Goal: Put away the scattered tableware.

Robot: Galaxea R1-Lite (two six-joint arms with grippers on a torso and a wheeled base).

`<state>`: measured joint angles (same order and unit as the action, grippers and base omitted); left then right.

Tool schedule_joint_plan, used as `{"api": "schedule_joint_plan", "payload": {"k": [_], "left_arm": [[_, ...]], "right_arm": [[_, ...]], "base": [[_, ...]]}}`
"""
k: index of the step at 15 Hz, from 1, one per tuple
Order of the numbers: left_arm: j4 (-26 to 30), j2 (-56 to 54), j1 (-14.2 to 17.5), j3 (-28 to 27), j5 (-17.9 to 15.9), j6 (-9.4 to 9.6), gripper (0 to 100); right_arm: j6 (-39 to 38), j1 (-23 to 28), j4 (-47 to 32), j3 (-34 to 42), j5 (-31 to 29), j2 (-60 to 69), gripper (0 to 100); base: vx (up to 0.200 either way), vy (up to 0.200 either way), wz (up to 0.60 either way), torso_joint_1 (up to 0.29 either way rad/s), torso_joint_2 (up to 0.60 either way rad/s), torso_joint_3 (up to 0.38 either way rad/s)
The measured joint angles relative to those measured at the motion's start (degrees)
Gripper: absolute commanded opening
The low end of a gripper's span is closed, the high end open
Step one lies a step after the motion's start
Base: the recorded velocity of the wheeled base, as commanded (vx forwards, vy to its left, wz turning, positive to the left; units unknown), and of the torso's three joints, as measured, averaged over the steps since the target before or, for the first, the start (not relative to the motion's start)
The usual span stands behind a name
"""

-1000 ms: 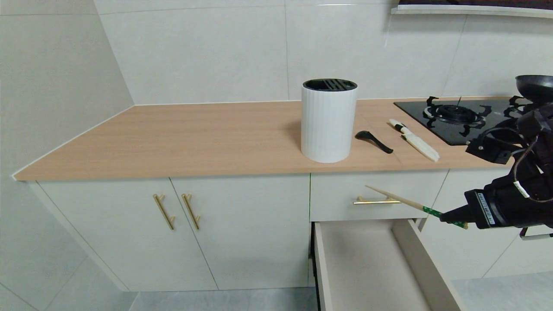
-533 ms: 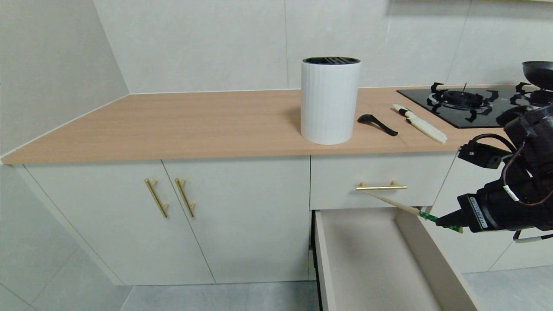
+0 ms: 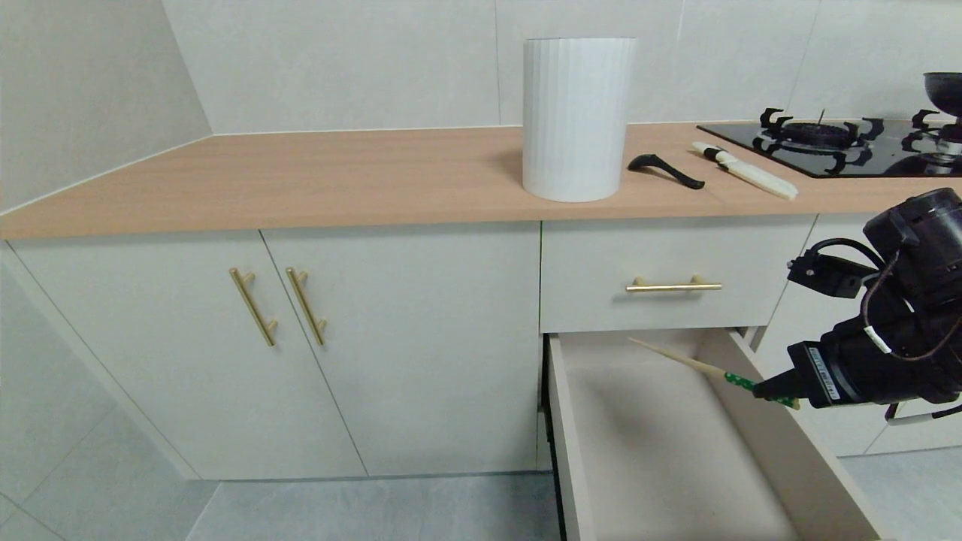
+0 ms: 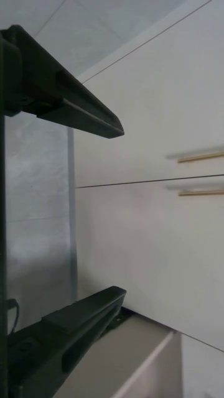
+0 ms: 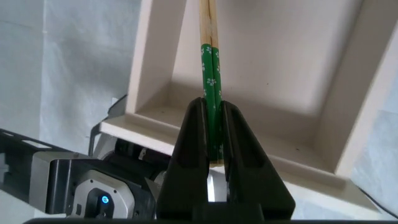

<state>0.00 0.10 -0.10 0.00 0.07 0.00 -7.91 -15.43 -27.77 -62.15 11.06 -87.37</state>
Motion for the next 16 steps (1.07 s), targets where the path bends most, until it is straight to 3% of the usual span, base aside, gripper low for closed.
{"api": "schedule_joint_plan", "payload": {"k": [12, 16], "left_arm": [[0.0, 0.0, 0.0, 0.0, 0.0, 0.00, 100], [0.0, 0.0, 0.0, 0.0, 0.0, 0.00, 100]], "right_arm": [[-0.1, -1.3, 2.5, 0.0, -0.2, -4.8, 0], [-5.3, -2.6, 9.7, 0.0, -0.3, -13.0, 0]], "base": [[0.000, 0.000, 0.00, -0.011, 0.06, 0.039], [0.000, 0.000, 0.00, 0.000, 0.00, 0.000]]}}
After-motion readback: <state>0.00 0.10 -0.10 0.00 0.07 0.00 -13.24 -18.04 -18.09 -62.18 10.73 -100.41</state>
